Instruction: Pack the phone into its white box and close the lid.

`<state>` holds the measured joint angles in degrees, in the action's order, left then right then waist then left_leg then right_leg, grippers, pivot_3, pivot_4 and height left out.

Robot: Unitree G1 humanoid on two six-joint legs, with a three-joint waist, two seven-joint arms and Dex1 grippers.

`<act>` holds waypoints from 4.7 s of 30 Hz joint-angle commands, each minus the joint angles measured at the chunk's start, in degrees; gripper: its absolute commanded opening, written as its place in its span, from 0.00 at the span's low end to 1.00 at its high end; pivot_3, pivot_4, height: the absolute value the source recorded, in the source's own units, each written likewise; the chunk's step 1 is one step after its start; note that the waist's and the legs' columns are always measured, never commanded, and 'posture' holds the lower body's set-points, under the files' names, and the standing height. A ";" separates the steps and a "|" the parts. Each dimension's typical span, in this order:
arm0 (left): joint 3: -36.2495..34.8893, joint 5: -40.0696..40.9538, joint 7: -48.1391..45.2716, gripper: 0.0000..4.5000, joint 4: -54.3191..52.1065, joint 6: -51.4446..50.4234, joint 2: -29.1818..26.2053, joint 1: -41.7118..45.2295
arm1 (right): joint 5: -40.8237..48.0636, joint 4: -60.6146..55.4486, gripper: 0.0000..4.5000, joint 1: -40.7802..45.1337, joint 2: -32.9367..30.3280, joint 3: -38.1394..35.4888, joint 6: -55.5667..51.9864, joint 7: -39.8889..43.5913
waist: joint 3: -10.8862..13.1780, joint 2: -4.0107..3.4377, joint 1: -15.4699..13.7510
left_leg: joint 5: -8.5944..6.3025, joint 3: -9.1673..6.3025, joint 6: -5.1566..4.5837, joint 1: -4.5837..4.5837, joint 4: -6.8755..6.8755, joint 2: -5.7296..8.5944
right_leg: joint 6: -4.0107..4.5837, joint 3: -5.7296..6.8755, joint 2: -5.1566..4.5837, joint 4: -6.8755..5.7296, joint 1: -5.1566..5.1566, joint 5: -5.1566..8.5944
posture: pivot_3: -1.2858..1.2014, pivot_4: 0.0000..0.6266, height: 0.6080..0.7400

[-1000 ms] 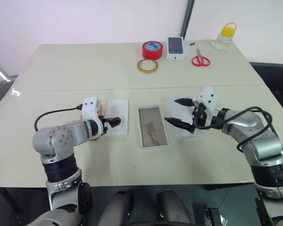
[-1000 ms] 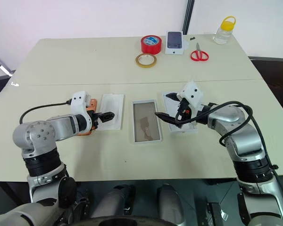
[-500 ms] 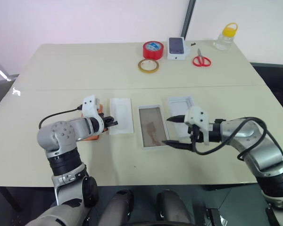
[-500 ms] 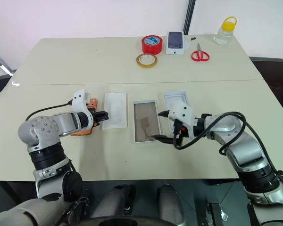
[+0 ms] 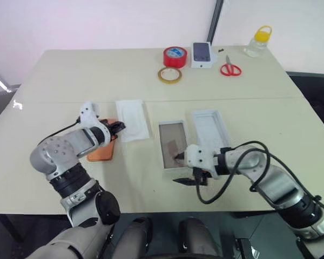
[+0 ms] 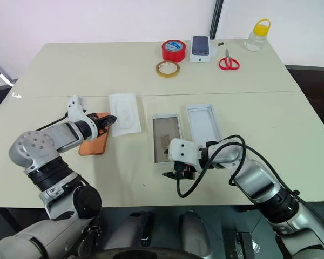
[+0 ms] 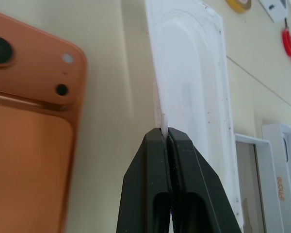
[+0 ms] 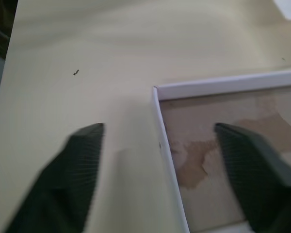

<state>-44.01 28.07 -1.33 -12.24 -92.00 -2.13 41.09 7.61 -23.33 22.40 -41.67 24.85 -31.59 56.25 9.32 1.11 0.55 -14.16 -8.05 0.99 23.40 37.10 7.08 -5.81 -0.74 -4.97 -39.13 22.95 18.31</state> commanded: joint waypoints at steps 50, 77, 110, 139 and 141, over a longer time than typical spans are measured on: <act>14.80 19.27 8.29 0.00 -7.64 -0.50 -2.32 -9.55 | -3.06 10.49 0.85 9.61 5.95 -10.85 1.26 -0.80 | 0.02 0.09 0.21 | 0.02 0.04 0.08 0.03 -0.01 -0.01 | -0.01 -0.14 0.05 -0.10 0.14 -0.02 | 0.52 0.24 1.00; 7.45 30.56 12.45 0.97 -7.55 -0.50 -4.06 -4.09 | -2.18 17.63 0.47 15.47 13.65 -11.45 -1.09 -7.46 | 0.01 0.09 0.14 | 0.02 0.07 0.08 0.04 0.01 0.00 | -0.01 -0.15 0.04 -0.10 0.15 -0.02 | 0.52 0.24 1.00; 27.56 11.66 -38.02 0.97 -20.10 44.22 -43.71 -47.49 | -18.59 60.65 0.01 36.56 37.14 -1.77 6.78 -26.54 | 0.05 -0.09 1.98 | 0.13 0.27 0.29 -0.01 -0.54 -0.35 | 0.32 -0.48 0.38 -0.07 0.53 -0.19 | 0.52 0.24 1.00; 20.84 16.74 -31.16 0.97 -13.03 41.56 -39.08 -42.30 | -16.66 18.21 0.01 16.65 18.85 8.90 5.44 2.91 | 0.02 -0.04 1.62 | 0.17 0.28 0.33 -0.05 -0.65 -0.44 | 0.35 -0.46 0.45 -0.02 0.52 -0.22 | 0.52 0.24 1.00; 20.32 17.03 -30.75 0.97 -13.11 41.32 -38.80 -42.54 | -16.57 16.82 0.01 16.21 17.69 8.77 5.88 3.90 | 0.02 -0.04 1.65 | 0.17 0.28 0.33 -0.05 -0.65 -0.44 | 0.35 -0.45 0.45 -0.01 0.51 -0.22 | 0.52 0.24 1.00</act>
<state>-21.52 44.47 -32.32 -24.61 -50.89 -40.58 -1.47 -9.84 -3.94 38.92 -23.51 33.21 -26.50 58.66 9.34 1.07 2.20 -14.00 -7.78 1.32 23.35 36.45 6.63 -5.46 -1.19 -4.53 -39.14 23.46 18.10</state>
